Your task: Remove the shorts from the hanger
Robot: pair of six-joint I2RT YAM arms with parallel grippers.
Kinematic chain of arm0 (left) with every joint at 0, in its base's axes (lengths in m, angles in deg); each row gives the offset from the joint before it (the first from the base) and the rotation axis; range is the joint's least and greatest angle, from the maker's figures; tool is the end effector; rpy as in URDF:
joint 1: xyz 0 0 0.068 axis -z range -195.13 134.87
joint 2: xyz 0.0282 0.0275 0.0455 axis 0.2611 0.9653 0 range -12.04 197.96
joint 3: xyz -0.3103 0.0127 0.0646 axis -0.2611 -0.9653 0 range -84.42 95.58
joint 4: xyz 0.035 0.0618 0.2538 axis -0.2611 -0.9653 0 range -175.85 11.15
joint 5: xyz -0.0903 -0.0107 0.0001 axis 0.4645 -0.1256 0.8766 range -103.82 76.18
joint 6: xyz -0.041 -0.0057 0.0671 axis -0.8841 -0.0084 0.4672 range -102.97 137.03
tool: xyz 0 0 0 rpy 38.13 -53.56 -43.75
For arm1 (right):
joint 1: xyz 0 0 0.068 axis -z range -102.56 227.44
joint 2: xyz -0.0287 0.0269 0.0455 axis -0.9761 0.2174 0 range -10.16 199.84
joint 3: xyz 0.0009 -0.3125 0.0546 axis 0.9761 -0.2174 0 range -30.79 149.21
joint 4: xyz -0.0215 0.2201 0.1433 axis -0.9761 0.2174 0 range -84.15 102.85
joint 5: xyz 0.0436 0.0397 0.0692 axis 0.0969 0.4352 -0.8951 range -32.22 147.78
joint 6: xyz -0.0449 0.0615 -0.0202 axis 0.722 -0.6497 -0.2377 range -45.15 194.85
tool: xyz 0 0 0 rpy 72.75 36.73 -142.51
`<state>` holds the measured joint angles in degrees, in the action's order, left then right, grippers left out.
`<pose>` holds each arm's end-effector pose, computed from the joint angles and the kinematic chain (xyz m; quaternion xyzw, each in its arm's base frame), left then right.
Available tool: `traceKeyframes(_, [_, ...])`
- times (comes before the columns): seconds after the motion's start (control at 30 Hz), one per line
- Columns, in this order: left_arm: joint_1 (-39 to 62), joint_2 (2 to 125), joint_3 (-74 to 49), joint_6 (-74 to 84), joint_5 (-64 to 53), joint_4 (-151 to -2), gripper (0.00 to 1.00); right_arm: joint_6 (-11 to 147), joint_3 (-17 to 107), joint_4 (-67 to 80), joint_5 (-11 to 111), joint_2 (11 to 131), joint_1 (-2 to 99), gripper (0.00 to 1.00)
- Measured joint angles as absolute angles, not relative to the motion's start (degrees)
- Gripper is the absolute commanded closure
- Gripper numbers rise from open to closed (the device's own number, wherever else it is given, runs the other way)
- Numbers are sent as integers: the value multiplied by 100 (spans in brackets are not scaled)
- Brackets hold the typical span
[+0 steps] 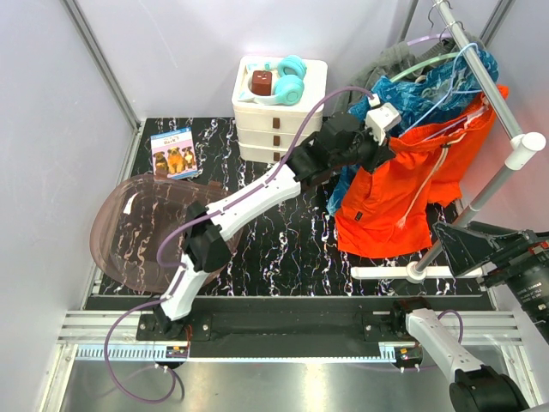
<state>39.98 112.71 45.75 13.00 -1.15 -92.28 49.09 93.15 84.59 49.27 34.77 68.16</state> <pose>0.3171 -0.4807 0.4315 0.3888 0.6456 -0.3943 0.5260 -0.0709 -0.0015 0.5869 0.0488 0.7038 0.2627 0.6583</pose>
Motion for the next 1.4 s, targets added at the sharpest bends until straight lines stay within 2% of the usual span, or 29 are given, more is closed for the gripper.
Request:
traceKeyframes(0.53, [4066, 10924, 5062, 900, 239, -9878, 100, 5217, 9289, 8461, 5135, 3615, 6816, 0])
traceKeyframes(0.8, [4057, 10183, 5184, 688, 455, -10343, 100, 5414, 9245, 8456, 5010, 3663, 6816, 0])
traceKeyframes(1.1, [3948, 8382, 3785, 706, 486, -11008, 100, 5390, 8445, 8504, 4448, 3449, 6812, 0])
traceKeyframes(1.4, [3935, 6710, 2837, 819, 101, -11996, 100, 5331, 8889, 8456, 3581, 4767, 6805, 0])
